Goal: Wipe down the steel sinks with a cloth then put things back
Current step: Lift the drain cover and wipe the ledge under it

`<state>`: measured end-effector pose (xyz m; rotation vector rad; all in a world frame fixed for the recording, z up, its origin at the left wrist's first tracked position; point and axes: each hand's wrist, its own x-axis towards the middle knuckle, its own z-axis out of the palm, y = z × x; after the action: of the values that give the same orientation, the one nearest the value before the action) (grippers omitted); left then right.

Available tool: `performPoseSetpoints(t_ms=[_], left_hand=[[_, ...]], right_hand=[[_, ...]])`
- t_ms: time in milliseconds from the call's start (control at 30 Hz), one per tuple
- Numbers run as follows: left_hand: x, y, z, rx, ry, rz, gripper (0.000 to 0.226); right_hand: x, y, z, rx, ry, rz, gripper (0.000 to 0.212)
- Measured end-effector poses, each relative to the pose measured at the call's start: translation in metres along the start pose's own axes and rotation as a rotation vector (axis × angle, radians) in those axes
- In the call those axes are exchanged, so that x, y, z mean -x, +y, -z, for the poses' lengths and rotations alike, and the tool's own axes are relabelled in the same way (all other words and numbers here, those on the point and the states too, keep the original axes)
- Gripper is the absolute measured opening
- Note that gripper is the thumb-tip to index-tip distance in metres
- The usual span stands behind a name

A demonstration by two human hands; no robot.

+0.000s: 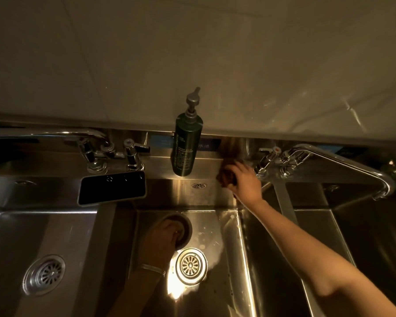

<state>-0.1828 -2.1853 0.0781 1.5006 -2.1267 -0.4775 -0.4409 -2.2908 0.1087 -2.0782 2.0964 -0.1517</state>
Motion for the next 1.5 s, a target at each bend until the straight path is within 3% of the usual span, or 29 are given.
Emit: performPoseSetpoints(t_ms=[67,233,367,500,700,1067,1300,1400,1500], left_hand=[[-0.007,0.003,0.0,0.037,-0.023,0.013,0.032],[-0.045,0.023,-0.002,0.112,-0.089,0.049,0.016],[-0.092,0.046,-0.013,0.135,-0.105,0.043,0.014],[-0.139,0.075,-0.022,0.296,-0.085,0.054,0.01],[-0.18,0.089,-0.053,0.149,-0.105,0.057,0.017],[-0.207,0.112,-0.077,0.03,-0.202,0.172,0.022],[-0.203,0.113,-0.088,-0.142,-0.144,0.209,0.026],[-0.194,0.116,-0.089,-0.231,0.022,0.129,0.026],[-0.165,0.131,-0.075,-0.132,0.01,0.081,0.03]], right_hand=[[0.002,0.0,-0.001,-0.064,0.077,-0.194,0.054],[0.026,0.021,0.009,0.087,-0.06,0.123,0.055],[0.048,0.057,0.03,-0.03,-0.044,-0.076,0.058],[0.08,0.081,0.034,-0.021,-0.028,-0.036,0.062],[0.09,0.112,0.031,-0.093,-0.071,-0.098,0.062],[0.088,0.128,0.028,-0.117,-0.088,0.023,0.062],[0.08,0.137,0.028,-0.117,-0.099,0.103,0.067],[0.075,0.141,0.027,-0.111,-0.131,0.127,0.067],[0.074,0.142,0.028,-0.119,-0.135,0.149,0.068]])
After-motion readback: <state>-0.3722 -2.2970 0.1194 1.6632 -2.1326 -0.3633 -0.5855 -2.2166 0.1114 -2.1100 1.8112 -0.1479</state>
